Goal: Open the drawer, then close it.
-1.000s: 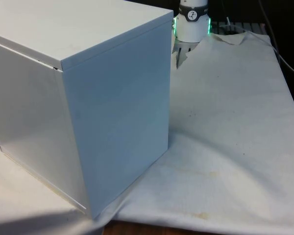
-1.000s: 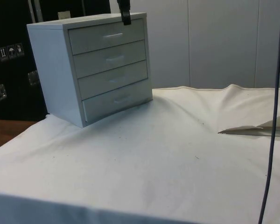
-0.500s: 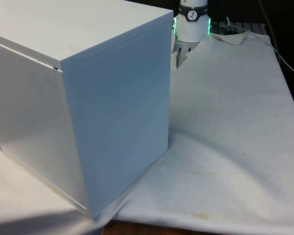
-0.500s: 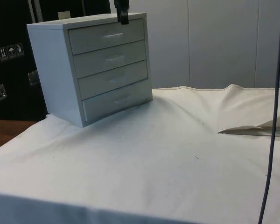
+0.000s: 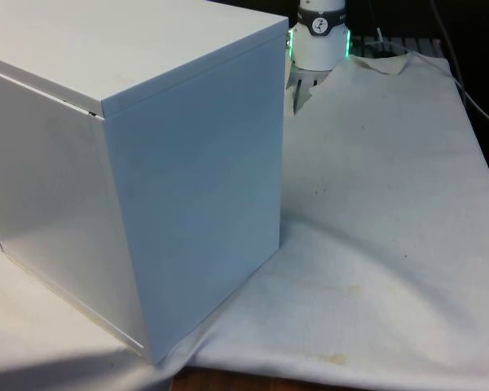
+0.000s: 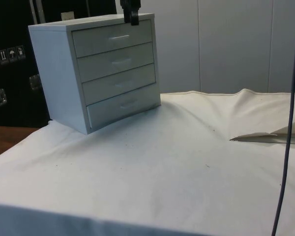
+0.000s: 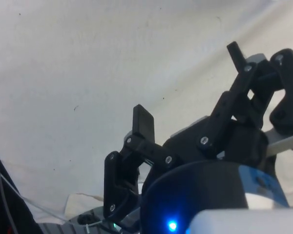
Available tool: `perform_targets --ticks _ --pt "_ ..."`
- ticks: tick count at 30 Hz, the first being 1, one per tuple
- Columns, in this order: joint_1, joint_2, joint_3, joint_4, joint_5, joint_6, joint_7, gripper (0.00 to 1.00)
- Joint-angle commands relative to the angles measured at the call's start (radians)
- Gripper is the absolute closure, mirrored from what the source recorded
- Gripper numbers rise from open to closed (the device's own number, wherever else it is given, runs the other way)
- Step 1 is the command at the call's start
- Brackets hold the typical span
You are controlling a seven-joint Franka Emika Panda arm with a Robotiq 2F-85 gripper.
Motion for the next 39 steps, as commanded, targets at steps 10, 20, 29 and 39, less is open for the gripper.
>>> perform_targets --ticks 10,20,29,39 --pt "-0.002 -0.001 -0.017 -0.017 0.010 0.057 -0.092 0.00" --pt "-0.002 0.003 -0.030 -0.038 0.009 0.107 -0.177 0.00" --pt "-0.001 0.006 -0.036 -0.045 0.003 0.138 -0.233 0.00" --pt "0.002 0.010 -0.033 -0.065 -0.021 0.187 -0.261 0.00"
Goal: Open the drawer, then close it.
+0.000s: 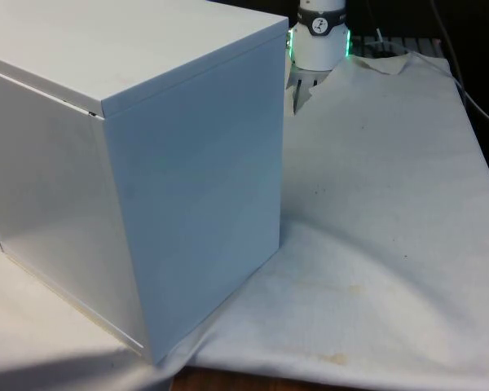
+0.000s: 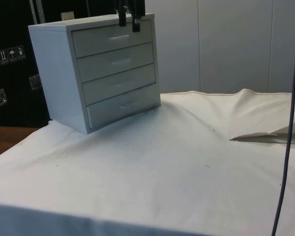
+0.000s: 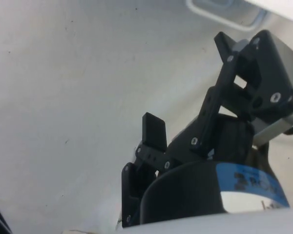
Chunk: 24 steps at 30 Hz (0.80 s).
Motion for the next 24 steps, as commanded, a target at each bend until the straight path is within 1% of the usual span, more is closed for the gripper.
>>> perform_targets --ticks 1,3,4,5,7,13,14,15,19,20,21,22,24 --pt "0.002 0.000 0.001 -0.008 -0.019 0.027 0.001 0.00" --pt "0.002 0.000 0.003 -0.012 -0.026 0.038 0.000 0.00" --pt "0.001 0.002 0.002 -0.005 -0.011 0.016 -0.003 0.00" --pt "0.002 -0.001 0.003 -0.014 -0.030 0.046 -0.001 0.00" --pt "0.002 -0.002 0.004 -0.021 -0.040 0.066 -0.004 0.00" --pt "0.004 -0.003 0.009 -0.039 -0.062 0.117 -0.004 0.00" --pt "0.003 0.002 0.009 -0.030 -0.044 0.095 -0.011 0.00" --pt "0.004 -0.004 0.010 -0.044 -0.066 0.126 -0.003 0.00" --pt "0.006 -0.010 0.013 -0.065 -0.081 0.156 0.003 0.00" --pt "0.007 -0.015 0.015 -0.076 -0.093 0.169 0.007 0.00" --pt "0.006 -0.006 0.014 -0.064 -0.063 0.145 -0.010 0.00" --pt "0.008 -0.017 0.016 -0.082 -0.099 0.175 0.009 0.00" --pt "0.008 -0.023 0.018 -0.093 -0.113 0.189 0.014 0.00"
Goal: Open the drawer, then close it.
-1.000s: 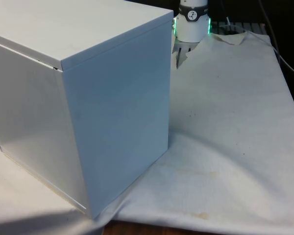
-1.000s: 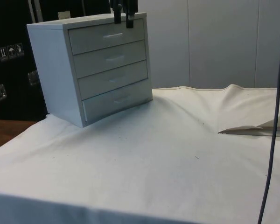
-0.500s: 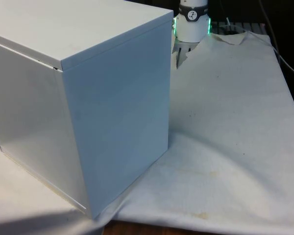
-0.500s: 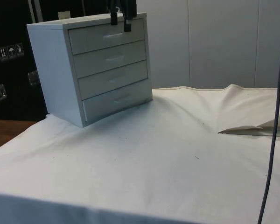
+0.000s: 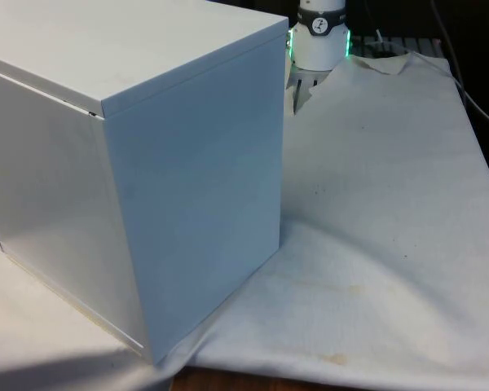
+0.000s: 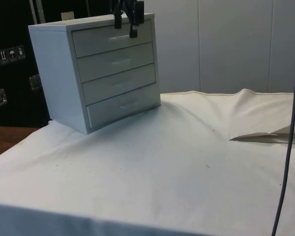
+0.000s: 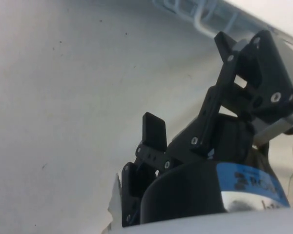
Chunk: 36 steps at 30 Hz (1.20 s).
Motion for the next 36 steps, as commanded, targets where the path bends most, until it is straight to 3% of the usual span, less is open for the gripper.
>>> perform_targets --ticks 1,4,5,6,12,13,14,21,22,23,25,36 --pt "0.000 -0.006 0.000 -0.010 -0.029 0.024 0.017 0.00" --pt "0.000 -0.016 0.003 -0.028 -0.055 0.048 0.024 0.00" --pt "0.000 -0.012 0.003 -0.020 -0.027 0.025 0.007 0.00" --pt "0.000 -0.018 0.003 -0.032 -0.062 0.054 0.026 0.00" --pt "0.000 -0.031 0.005 -0.060 -0.106 0.092 0.038 0.00" --pt "0.001 -0.027 0.005 -0.052 -0.075 0.071 0.018 0.00" --pt "0.000 -0.034 0.006 -0.064 -0.113 0.097 0.040 0.00" --pt "-0.002 -0.055 0.007 -0.110 -0.172 0.148 0.065 0.00" --pt "0.002 -0.053 0.007 -0.104 -0.144 0.128 0.048 0.00" --pt "-0.003 -0.057 0.006 -0.115 -0.178 0.155 0.068 0.00" --pt "-0.004 -0.061 0.005 -0.126 -0.189 0.169 0.073 0.00" --pt "-0.008 -0.028 -0.033 -0.162 -0.172 0.288 0.049 0.00"
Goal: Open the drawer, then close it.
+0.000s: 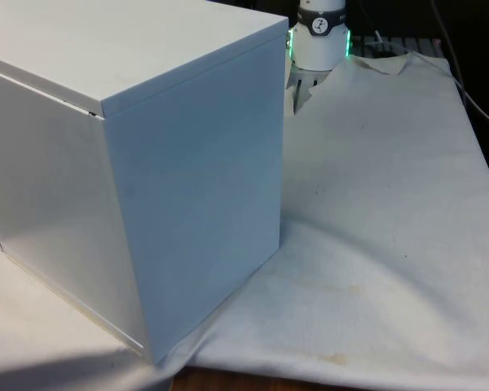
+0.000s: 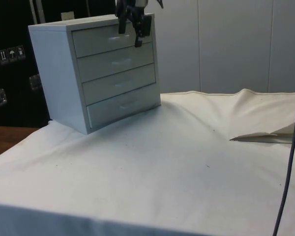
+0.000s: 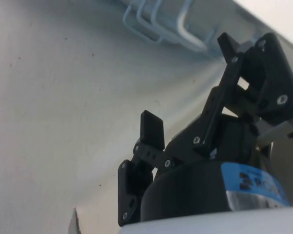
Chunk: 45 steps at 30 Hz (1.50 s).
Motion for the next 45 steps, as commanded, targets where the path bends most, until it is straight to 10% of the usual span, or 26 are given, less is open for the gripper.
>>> perform_targets --ticks 1,37,45 --pt "-0.002 0.000 -0.003 -0.005 0.002 0.021 -0.007 0.00" --pt "-0.002 0.029 -0.015 -0.032 0.009 0.108 -0.025 0.00" --pt "-0.002 0.034 -0.016 -0.026 0.009 0.109 -0.023 0.43"
